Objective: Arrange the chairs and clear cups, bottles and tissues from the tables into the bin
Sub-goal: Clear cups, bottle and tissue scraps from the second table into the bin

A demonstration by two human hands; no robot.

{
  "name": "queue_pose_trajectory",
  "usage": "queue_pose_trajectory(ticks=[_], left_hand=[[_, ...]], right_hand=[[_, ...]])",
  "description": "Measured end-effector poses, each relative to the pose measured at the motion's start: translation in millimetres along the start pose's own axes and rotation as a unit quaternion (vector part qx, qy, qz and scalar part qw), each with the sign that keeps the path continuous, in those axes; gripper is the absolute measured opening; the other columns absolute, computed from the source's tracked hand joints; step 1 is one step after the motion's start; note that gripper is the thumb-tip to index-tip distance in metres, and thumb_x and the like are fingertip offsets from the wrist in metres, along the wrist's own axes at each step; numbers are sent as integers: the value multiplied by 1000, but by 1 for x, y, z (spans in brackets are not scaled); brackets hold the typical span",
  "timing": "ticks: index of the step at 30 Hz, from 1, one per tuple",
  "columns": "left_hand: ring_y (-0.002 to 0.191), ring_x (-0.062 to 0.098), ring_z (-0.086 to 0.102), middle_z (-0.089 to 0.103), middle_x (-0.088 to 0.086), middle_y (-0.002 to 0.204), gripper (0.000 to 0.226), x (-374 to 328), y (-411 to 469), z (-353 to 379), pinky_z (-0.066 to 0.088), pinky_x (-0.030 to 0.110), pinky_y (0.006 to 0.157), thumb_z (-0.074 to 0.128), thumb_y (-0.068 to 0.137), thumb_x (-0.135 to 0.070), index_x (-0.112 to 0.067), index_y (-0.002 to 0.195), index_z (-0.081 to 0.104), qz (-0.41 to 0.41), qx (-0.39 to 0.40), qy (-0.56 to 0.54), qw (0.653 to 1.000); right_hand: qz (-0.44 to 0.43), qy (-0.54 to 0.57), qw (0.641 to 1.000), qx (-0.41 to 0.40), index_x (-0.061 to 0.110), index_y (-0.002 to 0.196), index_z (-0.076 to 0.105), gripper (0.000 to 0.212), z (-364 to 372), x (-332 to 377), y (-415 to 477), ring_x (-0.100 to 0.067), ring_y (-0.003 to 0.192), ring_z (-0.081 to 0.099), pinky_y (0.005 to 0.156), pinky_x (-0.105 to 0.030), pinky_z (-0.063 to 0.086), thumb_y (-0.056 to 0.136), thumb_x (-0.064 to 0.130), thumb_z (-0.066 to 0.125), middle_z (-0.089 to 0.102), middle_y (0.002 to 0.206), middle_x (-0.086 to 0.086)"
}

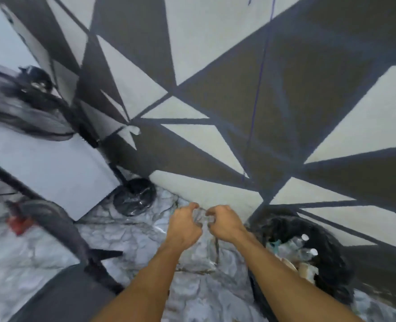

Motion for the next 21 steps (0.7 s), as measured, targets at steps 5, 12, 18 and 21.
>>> queue_pose_trajectory(ticks=[5, 12, 18, 21], left_hand=[[101, 25, 61, 67, -2, 99, 32, 111, -85, -139, 50, 33, 76, 60, 72, -21, -18, 103, 67, -54, -115, 29, 991], [104, 13, 55, 58, -21, 101, 31, 253, -253, -278, 50, 31, 87, 62, 70, -21, -30, 99, 67, -168, -270, 32, 948], [104, 20, 58, 63, -8, 98, 26, 340, -415, -330, 49, 31, 84, 69, 74, -20, -21, 100, 66, -316, -368, 17, 874], [107, 21, 58, 62, -2, 108, 35, 377, -485, -335, 49, 33, 87, 69, 74, -17, -15, 108, 67, -403, -386, -11, 830]], right_hand=[[-155, -3, 987, 29, 21, 107, 73, 38, 68, 183, -25, -20, 99, 66, 82, -26, 52, 74, 9, 60, 74, 107, -1], [-330, -44, 933, 137, 23, 106, 72, 33, 203, 386, -106, -22, 100, 66, 85, -35, 55, 74, 18, 64, 73, 106, 0], [-442, -97, 857, 246, 20, 120, 67, 42, 330, 503, -191, -20, 114, 60, 96, -35, 49, 78, 18, 66, 67, 123, 0], [-476, -107, 823, 290, 24, 116, 69, 41, 387, 544, -235, -22, 110, 62, 93, -35, 51, 76, 22, 65, 68, 119, 1]])
Point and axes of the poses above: each hand's wrist, its own y-axis towards the middle knuckle, its own z-axis out of the palm, x = y × z, the point moved 9 cm from there along y, towards the middle knuckle
